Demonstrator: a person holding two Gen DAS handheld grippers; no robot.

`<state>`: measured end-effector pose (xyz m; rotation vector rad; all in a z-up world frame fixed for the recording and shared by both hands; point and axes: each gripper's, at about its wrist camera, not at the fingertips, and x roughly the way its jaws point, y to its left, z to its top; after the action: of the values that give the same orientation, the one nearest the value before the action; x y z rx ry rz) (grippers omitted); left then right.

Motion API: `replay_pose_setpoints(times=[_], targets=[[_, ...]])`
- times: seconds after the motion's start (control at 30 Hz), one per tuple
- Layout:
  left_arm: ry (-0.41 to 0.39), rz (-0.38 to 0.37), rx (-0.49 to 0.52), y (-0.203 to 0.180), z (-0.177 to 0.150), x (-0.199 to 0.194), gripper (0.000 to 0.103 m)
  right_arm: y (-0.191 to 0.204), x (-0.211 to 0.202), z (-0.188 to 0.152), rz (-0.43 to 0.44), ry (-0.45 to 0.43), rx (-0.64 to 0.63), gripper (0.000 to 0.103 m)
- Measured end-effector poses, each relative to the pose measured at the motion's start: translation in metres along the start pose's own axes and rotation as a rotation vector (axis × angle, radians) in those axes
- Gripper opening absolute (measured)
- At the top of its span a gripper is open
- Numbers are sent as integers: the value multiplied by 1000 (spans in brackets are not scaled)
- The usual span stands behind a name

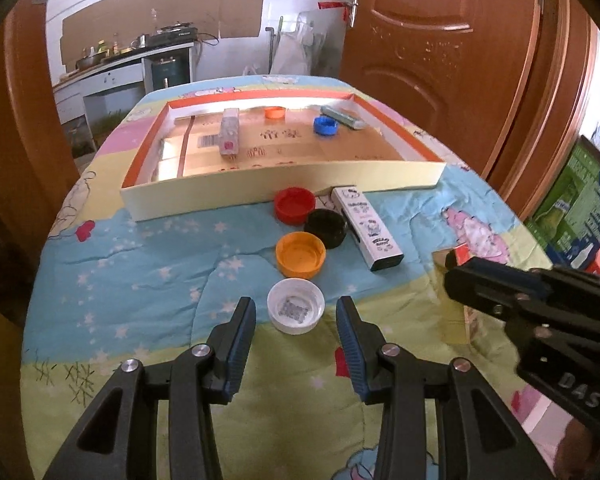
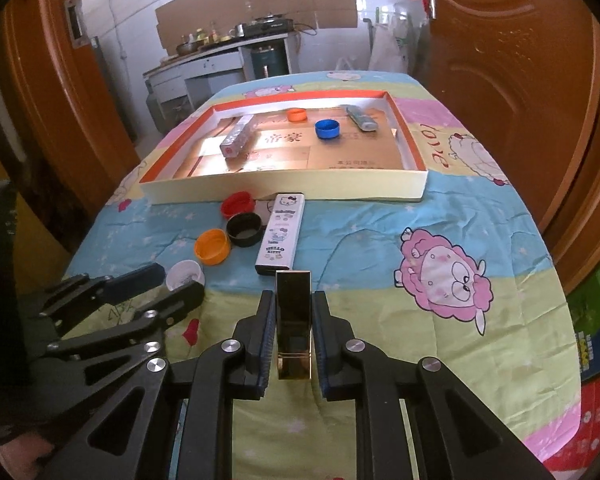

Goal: Organize rigid objects
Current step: 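Grasp the gold rectangular box with the right tool while the left tool grasps the white cap, then carry the gold box and white cap with both tools over the tray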

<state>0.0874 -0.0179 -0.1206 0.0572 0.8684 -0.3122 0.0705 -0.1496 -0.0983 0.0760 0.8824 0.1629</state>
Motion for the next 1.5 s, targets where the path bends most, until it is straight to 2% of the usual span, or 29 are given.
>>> replay_pose_setpoints(times=[0.23,0.33,0.47,0.63,0.73,0.8,0.87,0.9,0.93,0.97,1.13,1.5], targets=[[-13,45,20,-4,-3,6,40,-2,3,-3,23,4,-11,18],[-15,55,17,-2,-2,6,30,-6,10,-6,55,30,11,18],[-28,29,6,2,-2,5,30,-12,20,-12,104,64,55,21],[-34,4,-4,5,-2,5,30,-11,21,-12,111,60,41,27],[-32,0,-5,6,-2,4,30,-2,20,-13,95,56,-14,33],[-31,-1,-4,6,-2,3,30,8,19,-16,55,51,-86,34],[-33,-3,-6,7,-3,3,30,12,19,-20,22,42,-116,33],[-34,-5,-8,8,-4,2,30,14,19,-21,9,41,-125,30],[-37,-6,-10,9,-4,1,30,16,18,-22,-15,38,-140,18],[-39,-6,-13,10,-5,0,30,17,18,-23,-35,36,-155,18],[-55,2,-27,13,-4,-8,30,11,14,-20,-2,39,-119,18],[-116,15,-25,12,11,-36,30,7,-8,-5,40,-15,-83,18]])
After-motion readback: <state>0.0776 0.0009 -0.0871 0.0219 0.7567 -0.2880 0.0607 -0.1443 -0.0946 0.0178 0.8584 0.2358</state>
